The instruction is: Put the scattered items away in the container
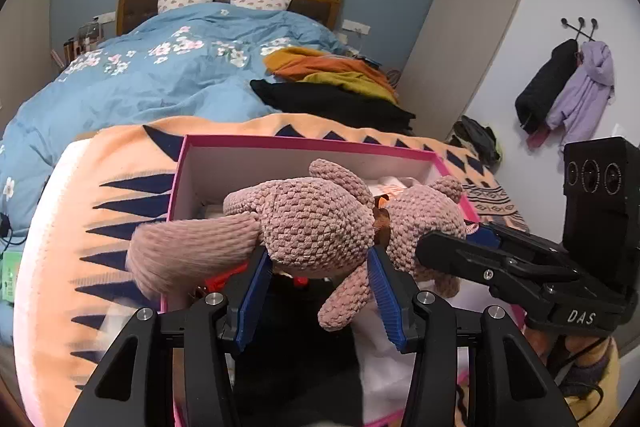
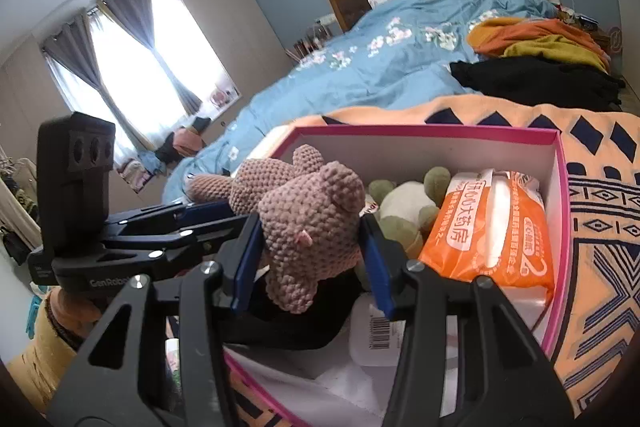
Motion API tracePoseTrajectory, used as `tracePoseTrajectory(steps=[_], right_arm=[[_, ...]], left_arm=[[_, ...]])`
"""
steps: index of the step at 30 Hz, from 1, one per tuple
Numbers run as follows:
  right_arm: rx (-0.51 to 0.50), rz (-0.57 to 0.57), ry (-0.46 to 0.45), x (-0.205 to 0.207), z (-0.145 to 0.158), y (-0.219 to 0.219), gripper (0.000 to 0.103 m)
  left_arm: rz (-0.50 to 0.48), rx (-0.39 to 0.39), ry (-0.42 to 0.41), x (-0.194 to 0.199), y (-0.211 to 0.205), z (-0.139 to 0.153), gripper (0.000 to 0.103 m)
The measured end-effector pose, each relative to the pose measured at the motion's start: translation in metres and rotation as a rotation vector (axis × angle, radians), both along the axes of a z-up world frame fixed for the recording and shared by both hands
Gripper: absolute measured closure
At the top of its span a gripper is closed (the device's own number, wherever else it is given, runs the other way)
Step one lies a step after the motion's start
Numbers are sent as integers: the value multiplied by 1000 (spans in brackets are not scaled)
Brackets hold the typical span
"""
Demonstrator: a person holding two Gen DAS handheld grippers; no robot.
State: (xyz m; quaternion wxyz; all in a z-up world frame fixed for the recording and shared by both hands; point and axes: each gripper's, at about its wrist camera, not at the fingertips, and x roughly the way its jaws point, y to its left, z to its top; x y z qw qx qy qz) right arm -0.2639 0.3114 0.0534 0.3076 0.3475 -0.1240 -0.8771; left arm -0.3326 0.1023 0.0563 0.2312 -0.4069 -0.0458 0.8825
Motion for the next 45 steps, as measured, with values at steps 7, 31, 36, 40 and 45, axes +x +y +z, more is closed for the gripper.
tracePoseTrajectory(steps=[7, 31, 36, 40, 45], right_arm=[[73, -11, -43, -23, -8, -13, 52], [175, -5, -160, -71, -24, -44, 52], [193, -11, -183, -76, -27, -48, 52], [200, -17, -202, -76, -29, -48, 52], [202, -37, -219, -78, -31, -46, 52]], left_arm=[[18, -21, -15, -13, 1, -9, 53], [115, -61, -40, -40, -13, -27, 59], [126, -65, -34, -39, -15, -29, 59], [129, -73, -32, -39, -14, -29, 59], [125, -94, -18, -37, -11, -28, 59]])
